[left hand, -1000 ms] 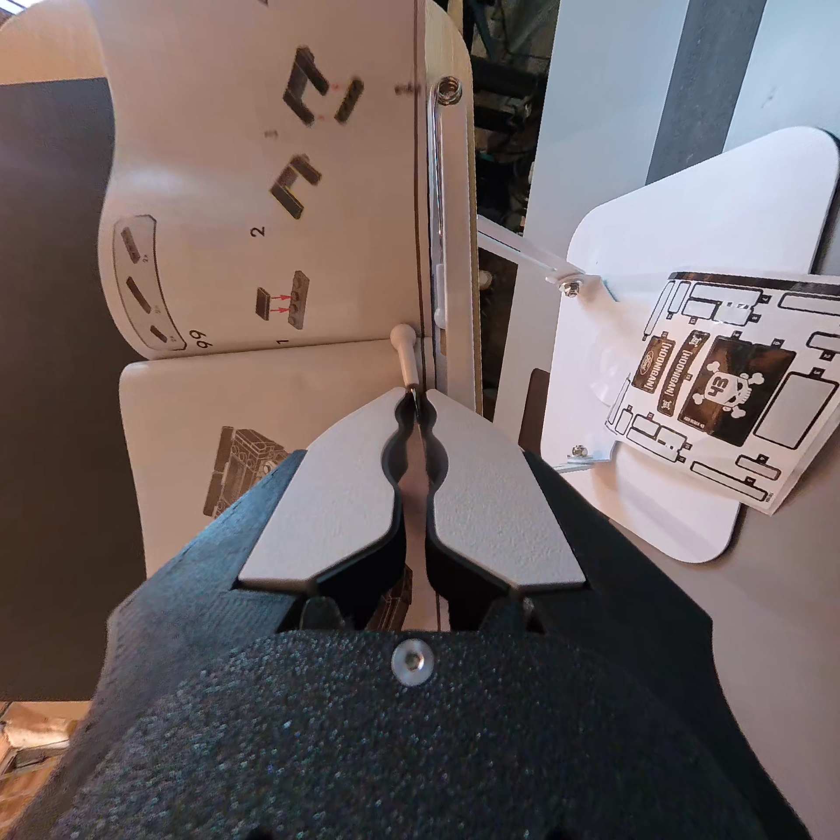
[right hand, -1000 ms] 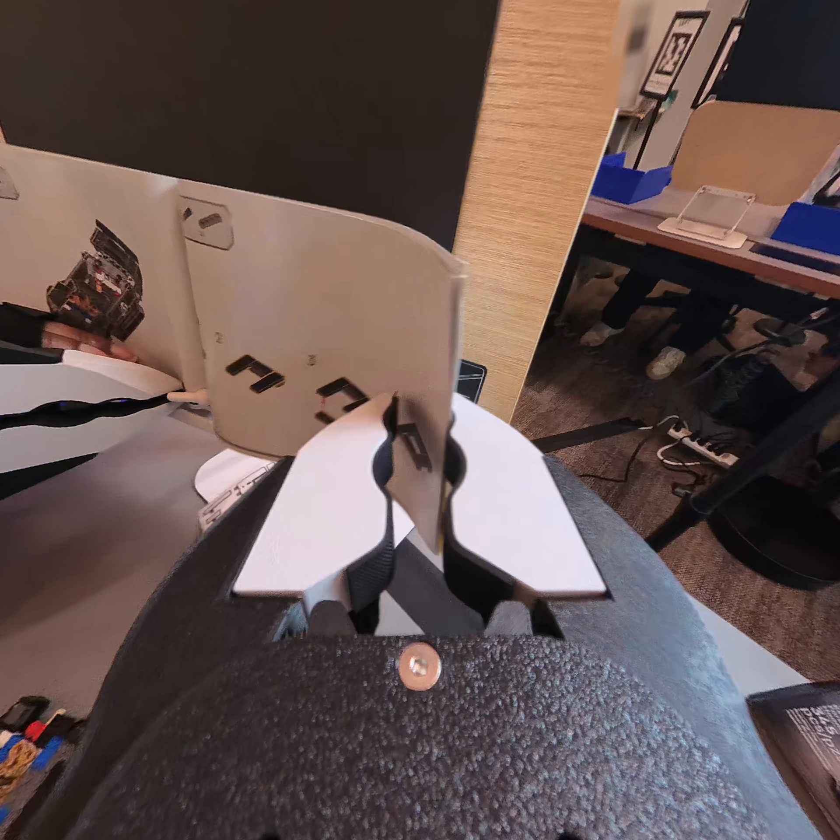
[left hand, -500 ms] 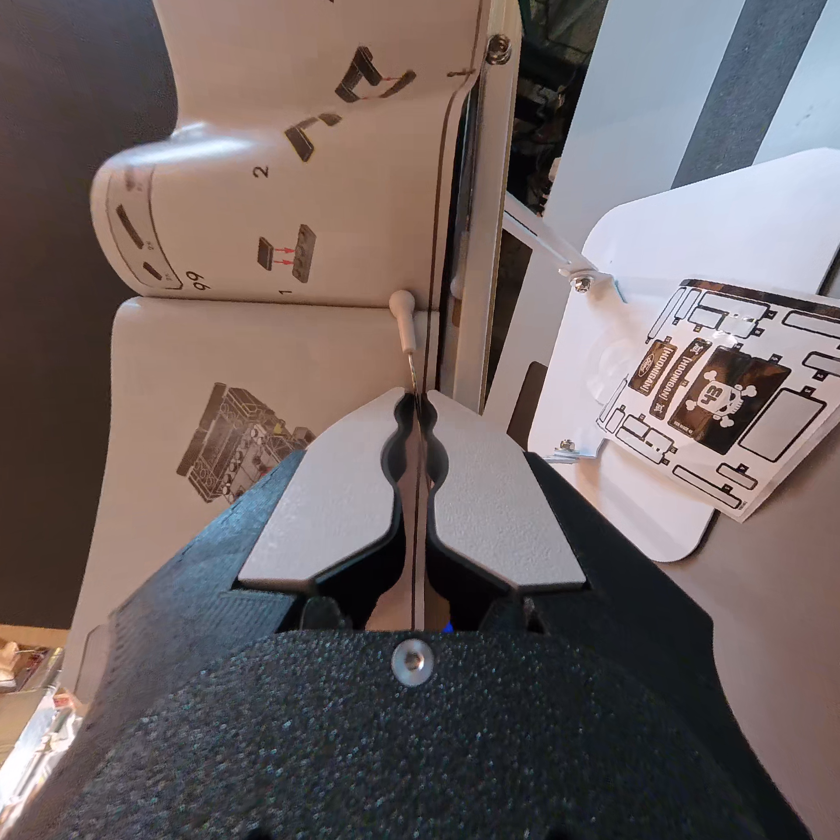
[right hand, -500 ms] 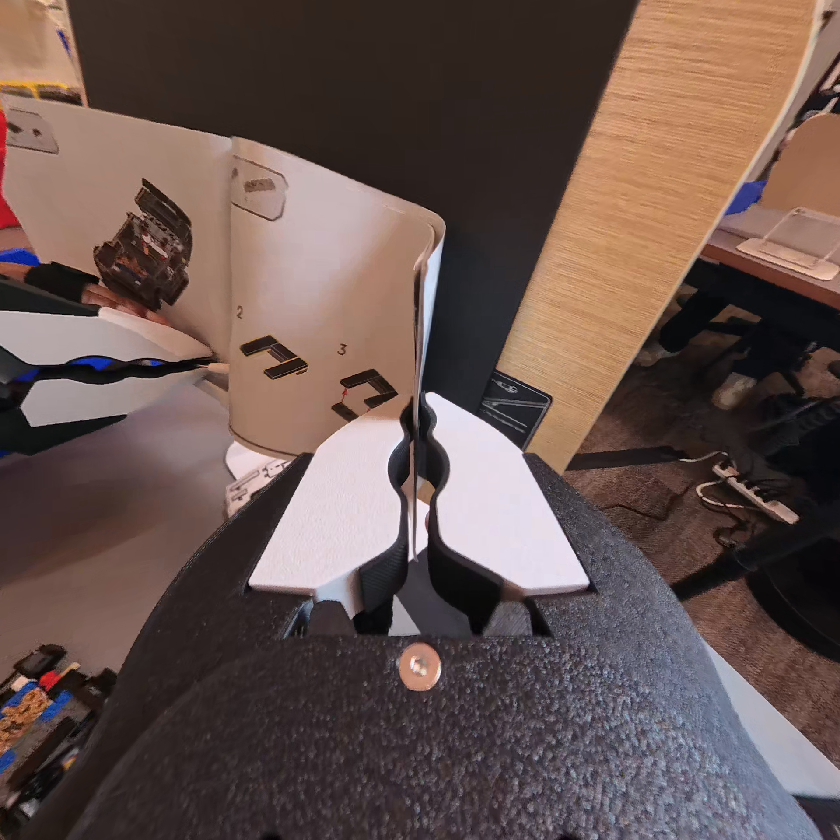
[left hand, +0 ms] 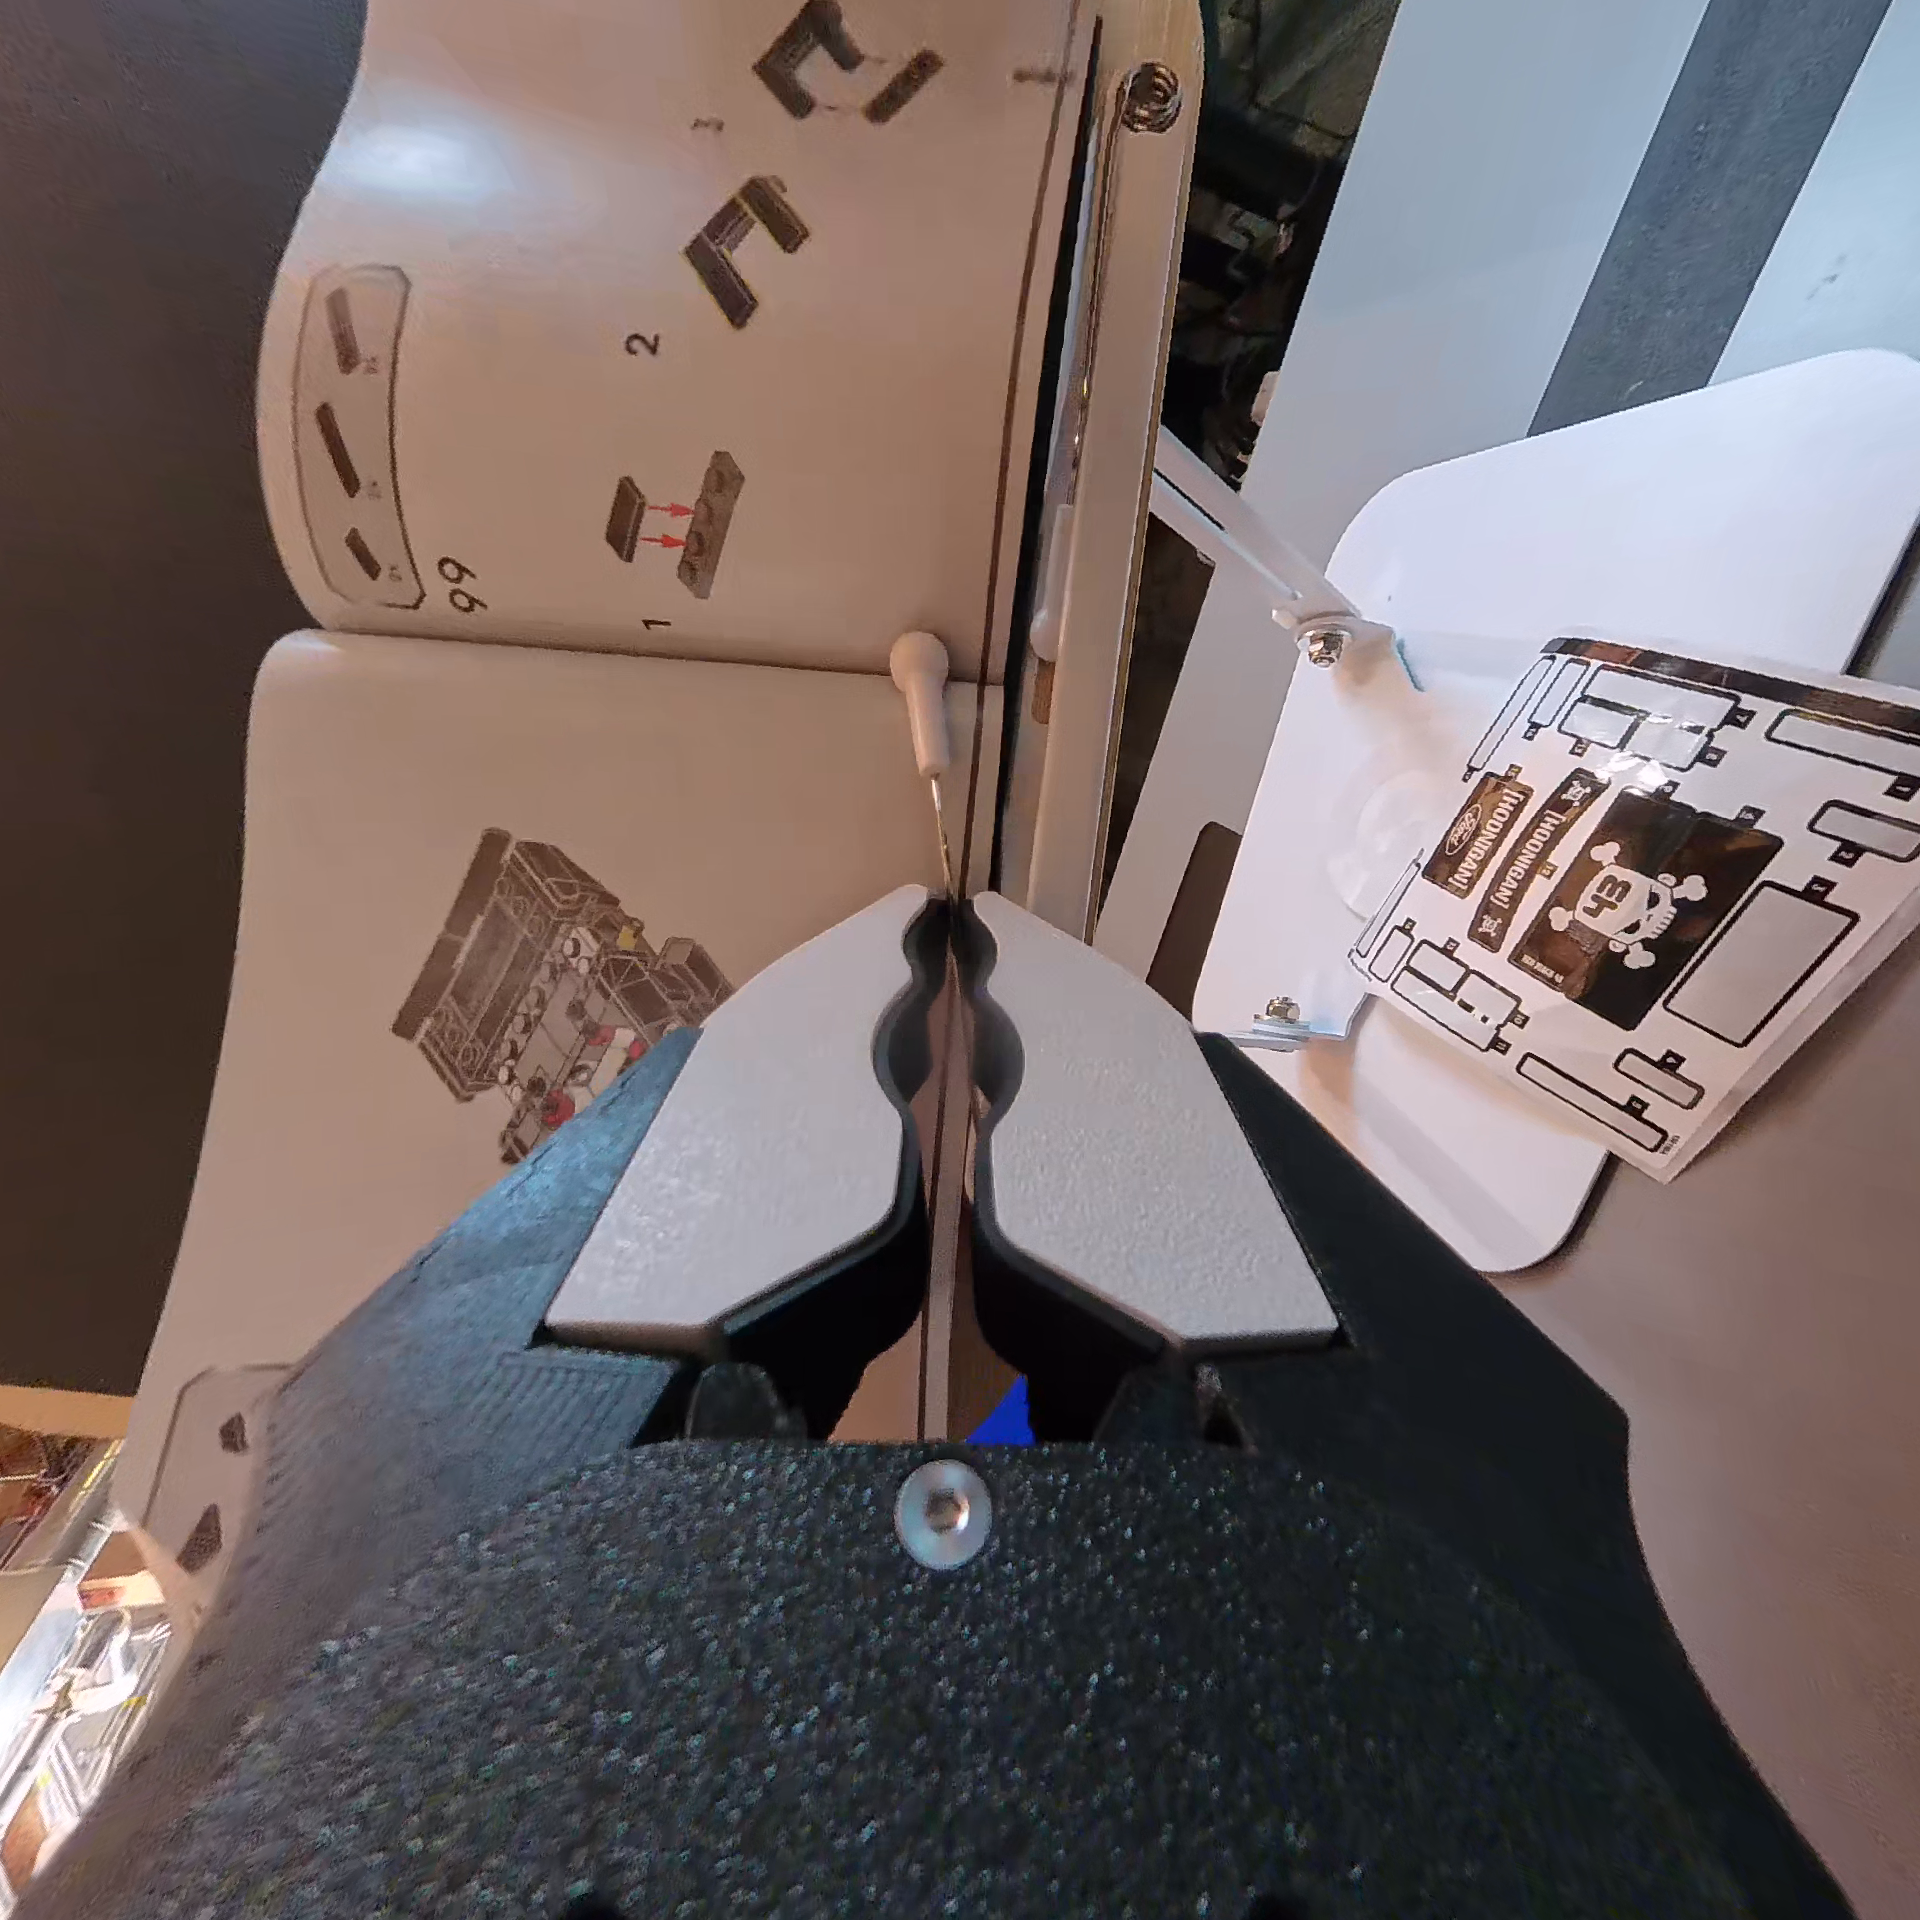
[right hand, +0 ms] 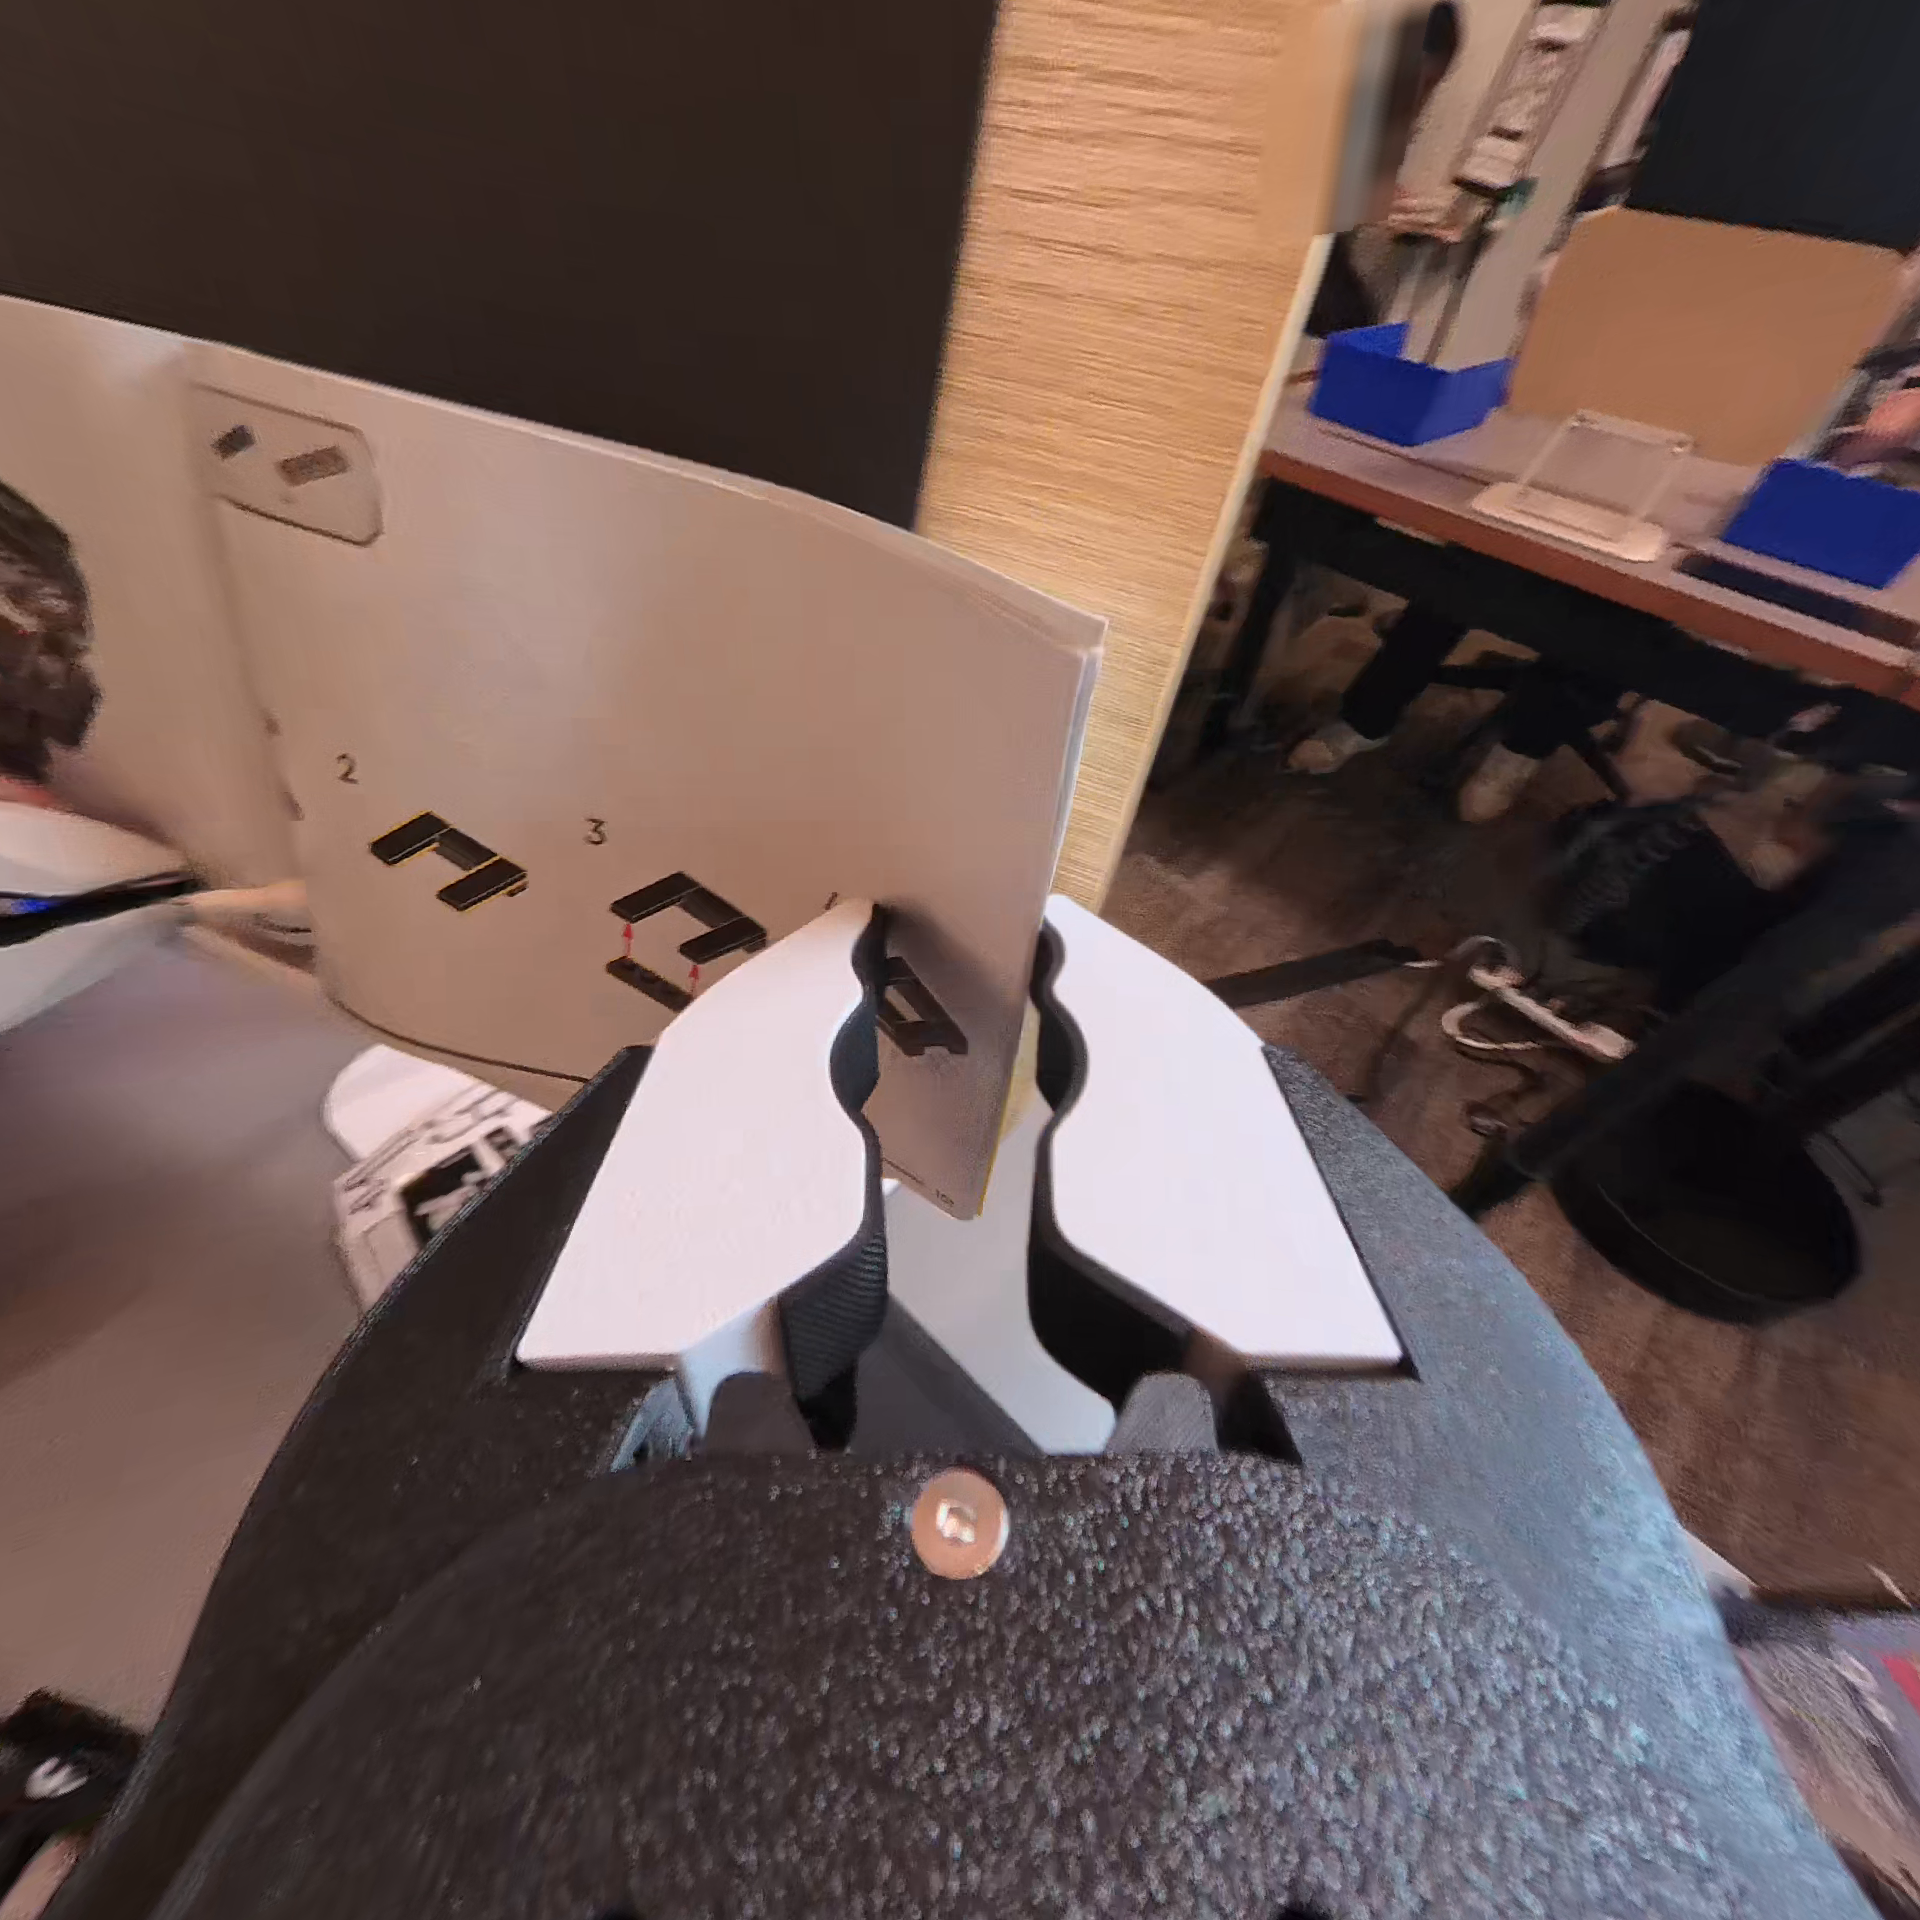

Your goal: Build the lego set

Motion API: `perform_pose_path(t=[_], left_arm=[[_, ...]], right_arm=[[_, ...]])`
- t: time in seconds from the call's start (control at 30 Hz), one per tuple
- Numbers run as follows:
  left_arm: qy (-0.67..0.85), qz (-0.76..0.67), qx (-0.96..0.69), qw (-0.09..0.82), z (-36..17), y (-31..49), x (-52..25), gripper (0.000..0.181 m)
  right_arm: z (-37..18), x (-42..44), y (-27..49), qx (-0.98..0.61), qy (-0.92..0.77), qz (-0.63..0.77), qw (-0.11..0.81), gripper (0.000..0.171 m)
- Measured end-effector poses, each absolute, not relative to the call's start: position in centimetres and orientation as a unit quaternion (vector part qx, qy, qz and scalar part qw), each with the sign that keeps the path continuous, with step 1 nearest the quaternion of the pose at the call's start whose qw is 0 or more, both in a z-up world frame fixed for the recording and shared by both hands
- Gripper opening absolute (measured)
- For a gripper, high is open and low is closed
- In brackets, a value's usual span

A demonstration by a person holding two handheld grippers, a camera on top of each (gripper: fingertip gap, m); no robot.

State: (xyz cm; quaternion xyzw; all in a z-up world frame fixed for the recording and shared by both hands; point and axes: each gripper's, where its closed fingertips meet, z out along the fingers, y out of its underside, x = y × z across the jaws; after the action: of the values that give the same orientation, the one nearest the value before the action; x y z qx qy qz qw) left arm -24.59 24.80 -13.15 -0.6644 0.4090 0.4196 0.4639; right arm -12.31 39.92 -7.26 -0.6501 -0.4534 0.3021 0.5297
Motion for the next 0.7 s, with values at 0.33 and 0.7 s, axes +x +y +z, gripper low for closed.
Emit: perform_pose_path(t=[0.33,0.7], left_arm=[[0.310,0.244,-0.730,0.558,-10.5,21.9,-24.7,0.018],[0.166,0.240,-0.754,0.588,-9.1,21.6,-30.5,0.009]], right_arm=[[-2.7,-6.9,38.1,-0.624,-0.340,0.197,0.675,0.027],[-10.0,-16.3,31.1,-0.567,-0.561,0.123,0.591,0.017]])
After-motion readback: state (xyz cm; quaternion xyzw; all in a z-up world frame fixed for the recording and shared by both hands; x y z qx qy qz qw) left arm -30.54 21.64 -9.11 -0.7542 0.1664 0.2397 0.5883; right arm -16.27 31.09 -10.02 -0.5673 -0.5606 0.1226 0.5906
